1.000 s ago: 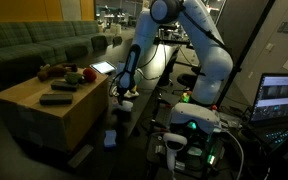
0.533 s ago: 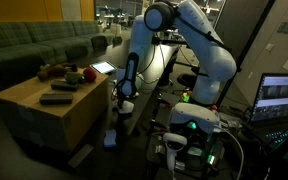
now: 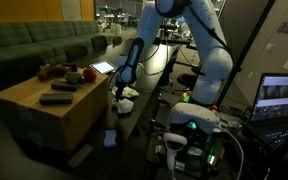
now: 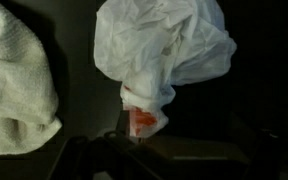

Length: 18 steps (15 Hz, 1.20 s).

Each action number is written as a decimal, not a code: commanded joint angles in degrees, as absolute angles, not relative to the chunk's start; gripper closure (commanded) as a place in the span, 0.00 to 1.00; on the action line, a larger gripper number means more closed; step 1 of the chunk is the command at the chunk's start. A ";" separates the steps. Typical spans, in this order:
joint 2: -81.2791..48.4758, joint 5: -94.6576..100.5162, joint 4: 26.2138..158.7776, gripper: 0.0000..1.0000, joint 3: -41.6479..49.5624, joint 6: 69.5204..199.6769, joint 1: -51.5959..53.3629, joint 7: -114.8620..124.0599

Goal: Place the plastic and the towel from the box onto the table. Move the brown and red toys onto the box. Transfer the black object on the right of the box to the table. Put the blue object from the table onto the box. Pick up the black object from the box and position it on the table. Lastly, take the black object from the left side of the table and place it on the box.

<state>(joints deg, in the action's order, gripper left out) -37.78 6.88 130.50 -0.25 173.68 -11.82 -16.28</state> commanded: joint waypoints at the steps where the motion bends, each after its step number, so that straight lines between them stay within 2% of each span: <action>1: -26.39 5.06 135.74 0.00 -11.11 166.13 -23.27 -23.25; 4: -19.65 -2.77 136.02 0.00 -18.49 159.99 -29.95 -30.35; 7: -13.54 -11.23 135.08 0.00 -19.50 154.98 -29.79 -37.19; 11: -7.10 -17.19 133.42 0.00 -14.47 150.36 -22.76 -42.68; 18: -5.42 -18.34 129.88 0.00 -9.60 152.73 -10.05 -52.08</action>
